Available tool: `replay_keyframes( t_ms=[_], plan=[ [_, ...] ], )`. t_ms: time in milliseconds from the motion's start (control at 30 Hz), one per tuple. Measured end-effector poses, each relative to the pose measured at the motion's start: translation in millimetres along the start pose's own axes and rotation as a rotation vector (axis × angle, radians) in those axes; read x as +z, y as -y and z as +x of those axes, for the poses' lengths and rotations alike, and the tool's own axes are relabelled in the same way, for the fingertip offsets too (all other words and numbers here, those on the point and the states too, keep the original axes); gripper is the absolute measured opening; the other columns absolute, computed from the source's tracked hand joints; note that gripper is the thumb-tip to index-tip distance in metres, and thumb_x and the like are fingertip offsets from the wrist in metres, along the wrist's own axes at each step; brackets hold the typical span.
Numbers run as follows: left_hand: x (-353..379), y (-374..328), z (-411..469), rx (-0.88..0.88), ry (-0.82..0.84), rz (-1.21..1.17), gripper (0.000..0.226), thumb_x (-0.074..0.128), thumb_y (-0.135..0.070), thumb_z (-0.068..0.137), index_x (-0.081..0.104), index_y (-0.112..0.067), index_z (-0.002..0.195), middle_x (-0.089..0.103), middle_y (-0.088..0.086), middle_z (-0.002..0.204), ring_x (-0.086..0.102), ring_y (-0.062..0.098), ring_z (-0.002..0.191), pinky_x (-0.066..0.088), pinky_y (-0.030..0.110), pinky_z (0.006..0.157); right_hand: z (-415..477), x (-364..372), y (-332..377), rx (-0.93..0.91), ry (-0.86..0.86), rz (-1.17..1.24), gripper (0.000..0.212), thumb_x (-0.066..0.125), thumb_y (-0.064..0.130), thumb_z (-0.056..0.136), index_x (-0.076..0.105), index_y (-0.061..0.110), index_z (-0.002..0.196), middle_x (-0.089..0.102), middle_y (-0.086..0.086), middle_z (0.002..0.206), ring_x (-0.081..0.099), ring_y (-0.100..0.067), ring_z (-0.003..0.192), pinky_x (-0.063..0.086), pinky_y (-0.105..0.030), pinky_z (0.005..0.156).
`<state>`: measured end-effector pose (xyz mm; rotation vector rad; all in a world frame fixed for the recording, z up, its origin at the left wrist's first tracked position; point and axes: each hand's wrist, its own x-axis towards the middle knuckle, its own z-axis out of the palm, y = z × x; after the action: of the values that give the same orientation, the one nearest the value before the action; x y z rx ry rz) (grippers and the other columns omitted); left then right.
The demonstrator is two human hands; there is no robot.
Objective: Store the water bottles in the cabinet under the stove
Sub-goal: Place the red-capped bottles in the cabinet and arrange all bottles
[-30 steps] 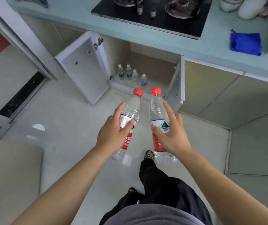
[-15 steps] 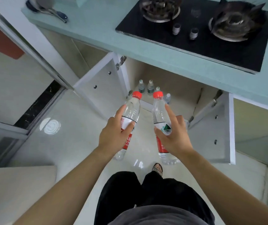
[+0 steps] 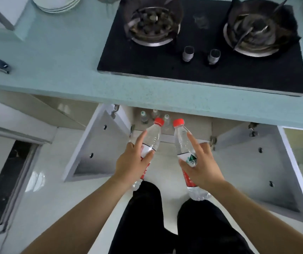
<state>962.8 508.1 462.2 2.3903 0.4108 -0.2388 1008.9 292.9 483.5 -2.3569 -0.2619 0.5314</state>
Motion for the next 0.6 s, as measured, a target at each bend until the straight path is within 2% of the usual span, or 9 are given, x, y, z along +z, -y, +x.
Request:
replay_keyframes(
  t_ms=[100, 267, 333, 433, 500, 600],
  plan=[
    [11.1, 21.7, 38.6, -0.019, 0.017, 0.016, 0.063, 0.049, -0.050, 0.088, 0.016, -0.046, 0.142, 0.049, 0.003, 0.105, 0.058, 0.020, 0.097, 0.041, 0.030, 0.073, 33.4, 23.3, -11.0, 0.017, 0.014, -0.013, 0.082, 0.061, 0.040, 0.082, 0.001, 0.061, 0.134, 0.032, 0.007, 0.099, 0.045, -0.001, 0.074, 0.033, -0.022, 0.062],
    [70.0, 64.2, 93.7, -0.027, -0.016, -0.025, 0.065, 0.050, -0.050, 0.087, 0.013, -0.051, 0.141, 0.052, 0.005, 0.100, 0.059, 0.022, 0.095, 0.042, 0.032, 0.074, 97.1, 65.8, -66.7, 0.006, 0.051, -0.041, 0.081, 0.059, 0.039, 0.083, 0.001, 0.056, 0.137, 0.034, 0.004, 0.105, 0.048, -0.013, 0.077, 0.035, -0.025, 0.069],
    [104.6, 87.0, 118.7, -0.016, -0.018, -0.032, 0.066, 0.050, -0.050, 0.087, 0.012, -0.053, 0.140, 0.052, 0.007, 0.097, 0.058, 0.023, 0.090, 0.045, 0.035, 0.076, 128.3, 86.6, -96.4, -0.042, 0.055, -0.066, 0.084, 0.059, 0.040, 0.083, -0.005, 0.062, 0.133, 0.033, 0.005, 0.105, 0.048, -0.015, 0.077, 0.037, -0.027, 0.070],
    [161.4, 119.0, 158.3, -0.005, 0.024, -0.073, 0.065, 0.049, -0.053, 0.085, 0.011, -0.056, 0.138, 0.054, 0.008, 0.113, 0.061, 0.024, 0.101, 0.049, 0.044, 0.085, 175.9, 118.5, -145.5, -0.116, 0.025, -0.079, 0.091, 0.060, 0.037, 0.082, -0.014, 0.071, 0.122, 0.032, 0.004, 0.106, 0.044, -0.011, 0.067, 0.043, -0.030, 0.071],
    [197.8, 137.4, 185.5, 0.044, 0.016, -0.029, 0.065, 0.048, -0.053, 0.086, 0.011, -0.054, 0.139, 0.054, 0.006, 0.114, 0.060, 0.020, 0.109, 0.048, 0.038, 0.085, 204.7, 140.7, -179.3, -0.153, -0.018, -0.063, 0.091, 0.060, 0.035, 0.082, -0.011, 0.068, 0.126, 0.033, 0.002, 0.109, 0.043, -0.014, 0.066, 0.047, -0.032, 0.072],
    [246.3, 161.5, 227.0, 0.099, -0.005, 0.086, 0.065, 0.047, -0.051, 0.089, 0.011, -0.047, 0.143, 0.054, 0.004, 0.113, 0.057, 0.016, 0.112, 0.039, 0.028, 0.072, 245.9, 173.3, -234.9, -0.207, -0.120, -0.041, 0.087, 0.061, 0.036, 0.078, 0.000, 0.053, 0.138, 0.039, -0.003, 0.106, 0.047, -0.015, 0.067, 0.047, -0.027, 0.069]
  ],
)
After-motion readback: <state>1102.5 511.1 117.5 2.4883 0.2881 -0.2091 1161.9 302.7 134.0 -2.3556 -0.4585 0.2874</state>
